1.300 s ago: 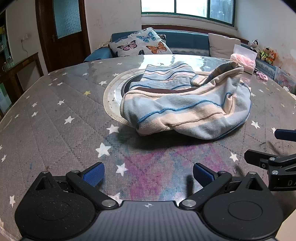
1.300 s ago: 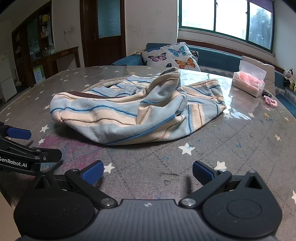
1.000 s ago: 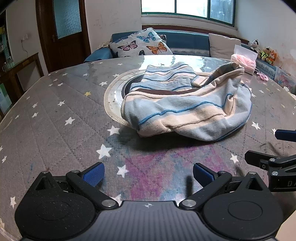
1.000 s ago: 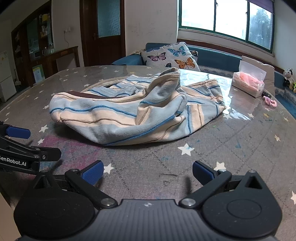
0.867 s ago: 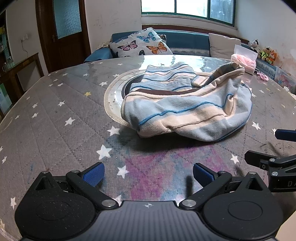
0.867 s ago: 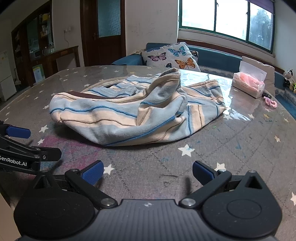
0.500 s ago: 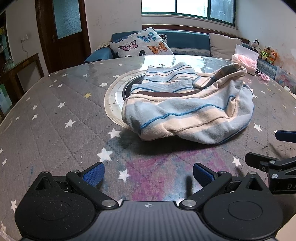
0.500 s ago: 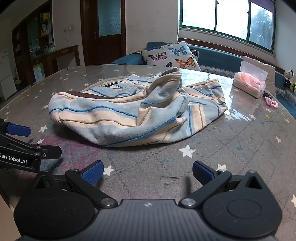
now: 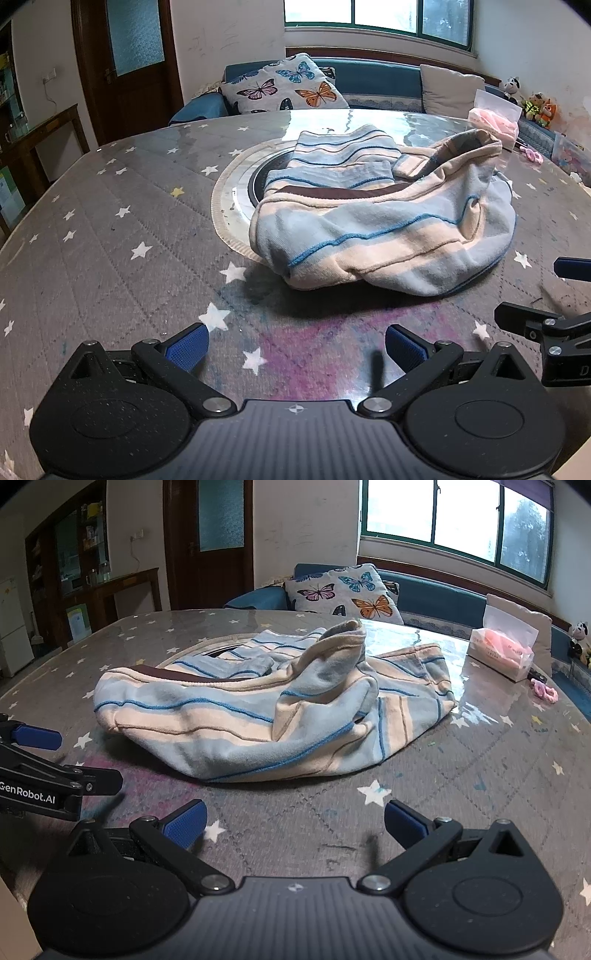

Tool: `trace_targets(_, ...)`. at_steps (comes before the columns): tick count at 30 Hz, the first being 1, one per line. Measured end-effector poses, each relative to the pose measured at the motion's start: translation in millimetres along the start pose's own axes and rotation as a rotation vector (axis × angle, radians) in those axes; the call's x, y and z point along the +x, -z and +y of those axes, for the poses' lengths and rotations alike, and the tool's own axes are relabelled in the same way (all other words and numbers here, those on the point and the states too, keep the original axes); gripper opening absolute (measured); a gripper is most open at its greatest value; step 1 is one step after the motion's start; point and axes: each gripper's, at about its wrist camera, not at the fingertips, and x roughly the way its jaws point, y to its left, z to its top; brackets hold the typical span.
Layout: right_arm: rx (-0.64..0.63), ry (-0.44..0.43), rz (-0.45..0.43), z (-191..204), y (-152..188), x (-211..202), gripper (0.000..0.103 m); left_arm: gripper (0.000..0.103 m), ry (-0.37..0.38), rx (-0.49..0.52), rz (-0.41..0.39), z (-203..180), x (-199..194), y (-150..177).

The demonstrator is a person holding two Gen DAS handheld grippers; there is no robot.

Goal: Fold clothes
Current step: 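Move both grippers toward the crumpled striped shirt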

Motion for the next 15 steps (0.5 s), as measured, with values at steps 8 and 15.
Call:
trace_targets(8, -0.007, 0.002, -0.002, 0.3, -4.8, 1.5, 0.103, 0.103, -0.003, 0.0, -0.003, 3.5, 2.6, -6.0)
trace_targets(15, -0.014, 0.001, -0.005, -0.1, -8.9, 3.2, 0.103, 0.103, -0.008, 0.001, -0.002, 5.8, 4.0, -9.5)
